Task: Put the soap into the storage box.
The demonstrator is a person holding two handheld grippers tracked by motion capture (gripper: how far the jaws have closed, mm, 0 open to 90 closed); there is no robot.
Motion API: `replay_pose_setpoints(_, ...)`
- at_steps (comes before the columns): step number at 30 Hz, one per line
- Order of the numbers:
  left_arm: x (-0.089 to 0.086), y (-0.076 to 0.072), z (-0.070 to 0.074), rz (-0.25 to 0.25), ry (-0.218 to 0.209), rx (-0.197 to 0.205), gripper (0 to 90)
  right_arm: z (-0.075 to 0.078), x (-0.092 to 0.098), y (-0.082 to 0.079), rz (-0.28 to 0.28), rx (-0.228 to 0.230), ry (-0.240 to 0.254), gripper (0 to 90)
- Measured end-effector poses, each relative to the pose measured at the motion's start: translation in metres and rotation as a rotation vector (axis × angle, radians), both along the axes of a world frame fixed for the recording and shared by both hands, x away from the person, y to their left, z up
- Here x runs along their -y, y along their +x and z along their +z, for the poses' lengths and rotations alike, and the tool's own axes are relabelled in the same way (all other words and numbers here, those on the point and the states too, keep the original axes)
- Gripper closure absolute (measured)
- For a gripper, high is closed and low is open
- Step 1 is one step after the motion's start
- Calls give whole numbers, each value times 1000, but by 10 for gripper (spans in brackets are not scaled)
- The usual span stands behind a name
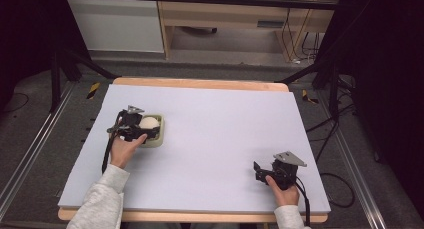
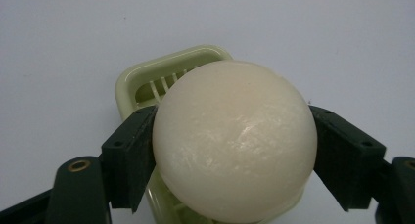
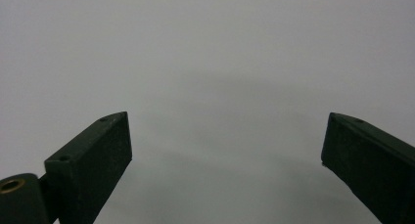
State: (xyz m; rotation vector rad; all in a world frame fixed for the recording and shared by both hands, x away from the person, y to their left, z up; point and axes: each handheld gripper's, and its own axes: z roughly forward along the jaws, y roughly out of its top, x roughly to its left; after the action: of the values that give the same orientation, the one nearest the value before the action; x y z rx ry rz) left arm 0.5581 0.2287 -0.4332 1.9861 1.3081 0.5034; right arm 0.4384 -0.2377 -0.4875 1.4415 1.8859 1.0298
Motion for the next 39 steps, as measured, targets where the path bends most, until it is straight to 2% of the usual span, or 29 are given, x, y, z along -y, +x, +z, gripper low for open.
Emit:
replay_pose_setpoints(21,-1,7,-9,2,34,-17,239,0,-1,0,1,0,-7,50)
replay_pose_setpoints(35,3,8,-14,2,48,-22,239,0,-1,0,0,3,-8,50)
replay_pose_setpoints(39,4,8,-15,-4,69,-26,239,0,-1,0,0,2,-8,50)
